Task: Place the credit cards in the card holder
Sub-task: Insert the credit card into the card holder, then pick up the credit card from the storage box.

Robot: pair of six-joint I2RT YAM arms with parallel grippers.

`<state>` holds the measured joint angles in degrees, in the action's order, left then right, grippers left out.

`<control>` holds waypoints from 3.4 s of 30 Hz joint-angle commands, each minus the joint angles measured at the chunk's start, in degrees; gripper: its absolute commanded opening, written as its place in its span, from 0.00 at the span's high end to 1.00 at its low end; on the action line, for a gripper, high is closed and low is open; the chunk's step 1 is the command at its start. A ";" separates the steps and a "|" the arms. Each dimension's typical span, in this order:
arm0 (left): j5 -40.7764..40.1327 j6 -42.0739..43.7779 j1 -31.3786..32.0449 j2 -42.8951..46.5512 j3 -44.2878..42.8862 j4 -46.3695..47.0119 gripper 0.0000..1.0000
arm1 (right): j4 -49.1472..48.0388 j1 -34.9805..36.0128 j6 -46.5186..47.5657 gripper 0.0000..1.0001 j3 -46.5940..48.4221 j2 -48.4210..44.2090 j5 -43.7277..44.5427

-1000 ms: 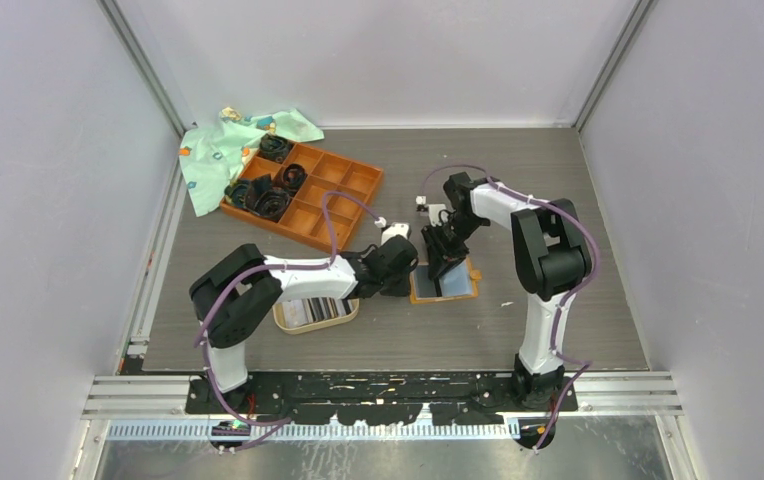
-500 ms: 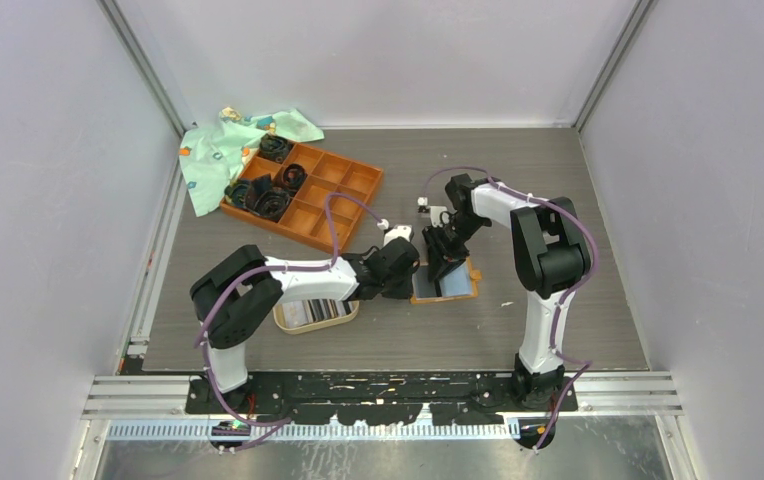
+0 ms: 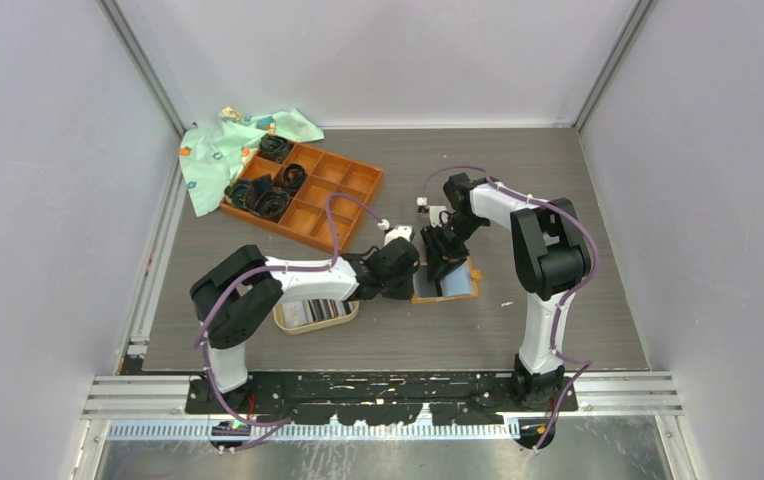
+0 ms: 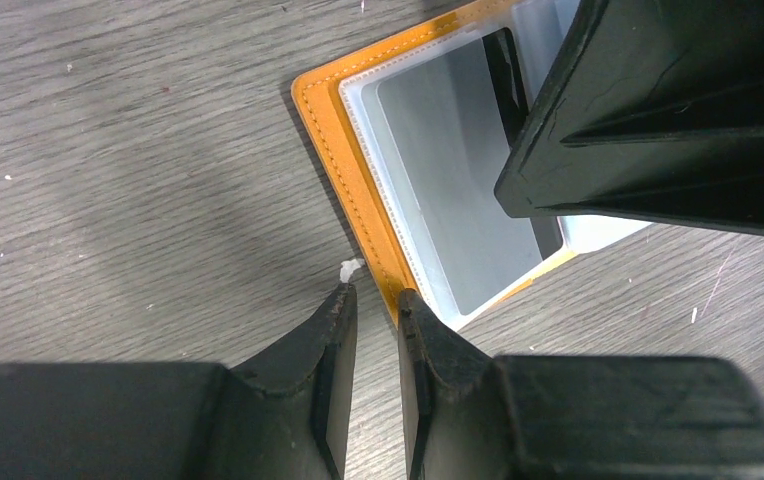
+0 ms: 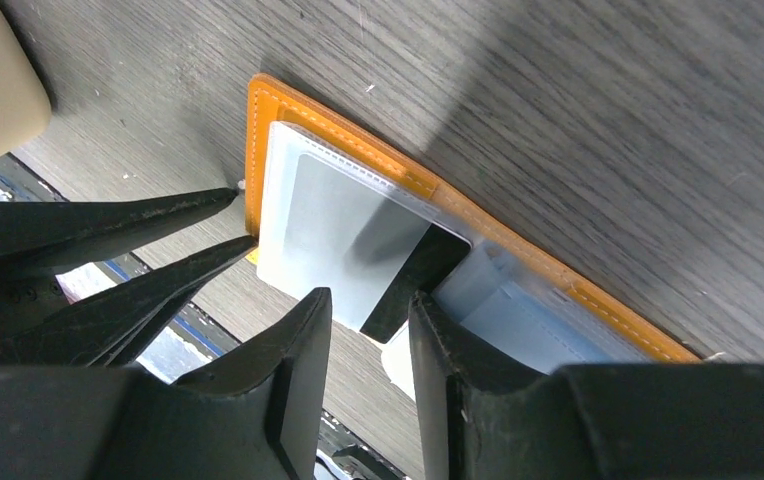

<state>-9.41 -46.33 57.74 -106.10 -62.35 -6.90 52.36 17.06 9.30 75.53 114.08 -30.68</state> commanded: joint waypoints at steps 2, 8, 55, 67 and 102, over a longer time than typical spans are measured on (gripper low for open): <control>1.78 0.09 0.68 -0.96 0.41 -0.39 0.77 | -1.41 0.00 0.55 0.58 0.34 -0.87 5.02; 2.37 0.23 0.85 -1.96 -0.40 -0.31 0.77 | -0.71 0.14 0.87 0.59 0.63 0.43 0.19; 2.06 0.45 1.05 -2.18 0.19 0.15 0.78 | -3.18 -0.22 -0.85 0.84 -0.25 -0.02 5.09; 1.88 0.58 0.98 -2.17 0.15 -0.05 0.78 | -1.72 -1.21 -0.42 0.82 0.66 0.13 -0.14; -8.48 22.66 2.14 45.19 17.44 -3.51 0.47 | -20.52 -1.69 7.01 0.01 -10.24 -45.60 -8.17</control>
<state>-12.25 -27.83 60.25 -67.57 -47.33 -6.74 41.71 15.51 19.46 67.44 71.83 -33.34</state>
